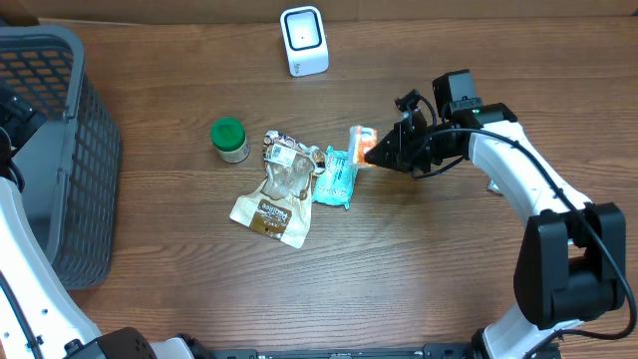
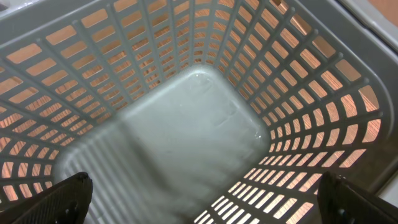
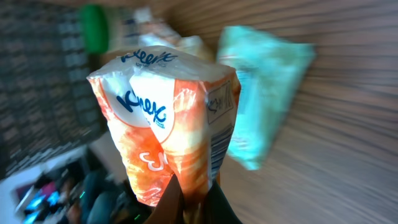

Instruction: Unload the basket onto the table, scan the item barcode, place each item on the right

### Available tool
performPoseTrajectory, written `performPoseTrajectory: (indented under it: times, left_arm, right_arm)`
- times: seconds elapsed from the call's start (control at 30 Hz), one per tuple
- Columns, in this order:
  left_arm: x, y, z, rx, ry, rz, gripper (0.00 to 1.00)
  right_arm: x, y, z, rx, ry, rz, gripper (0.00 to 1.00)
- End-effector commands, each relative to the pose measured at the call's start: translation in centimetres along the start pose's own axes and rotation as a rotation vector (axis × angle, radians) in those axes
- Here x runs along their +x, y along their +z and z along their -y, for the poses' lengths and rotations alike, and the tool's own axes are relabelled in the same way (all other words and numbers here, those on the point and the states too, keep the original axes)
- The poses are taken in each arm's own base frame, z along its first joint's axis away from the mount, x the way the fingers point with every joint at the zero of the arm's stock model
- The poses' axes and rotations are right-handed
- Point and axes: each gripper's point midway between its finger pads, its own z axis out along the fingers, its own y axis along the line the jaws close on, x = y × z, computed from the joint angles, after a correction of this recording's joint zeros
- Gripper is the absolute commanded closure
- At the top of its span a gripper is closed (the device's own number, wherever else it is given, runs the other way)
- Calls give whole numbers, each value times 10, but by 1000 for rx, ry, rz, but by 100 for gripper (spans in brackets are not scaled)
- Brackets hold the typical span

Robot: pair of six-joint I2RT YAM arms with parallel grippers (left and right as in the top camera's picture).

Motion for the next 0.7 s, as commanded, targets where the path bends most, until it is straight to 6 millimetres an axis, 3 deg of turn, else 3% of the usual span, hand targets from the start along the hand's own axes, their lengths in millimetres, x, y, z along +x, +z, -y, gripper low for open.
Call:
performPoseTrajectory:
  times: [0.0,0.2,0.43,0.53,0.67]
  left_arm:
    - [-6,-3,1,8,-27,16,0]
    - [-7,-3,1,8,-28,16,0]
    - [-6,-3,1,8,-27,16,0]
    - [-7,-3,1,8,-28,16,1]
    - [-7,-3,1,8,-28,16,0]
  right_arm:
    - [4,-16,-58,-281,-145,-23,96]
    - [11,-42,-110,-580,-239,-56,96]
    - [13,-54,-123,-579,-260,-39,96]
    - [4,-42,-103,-435,-212,2,96]
    - [-3,-21,-46,-80,-84,50,96]
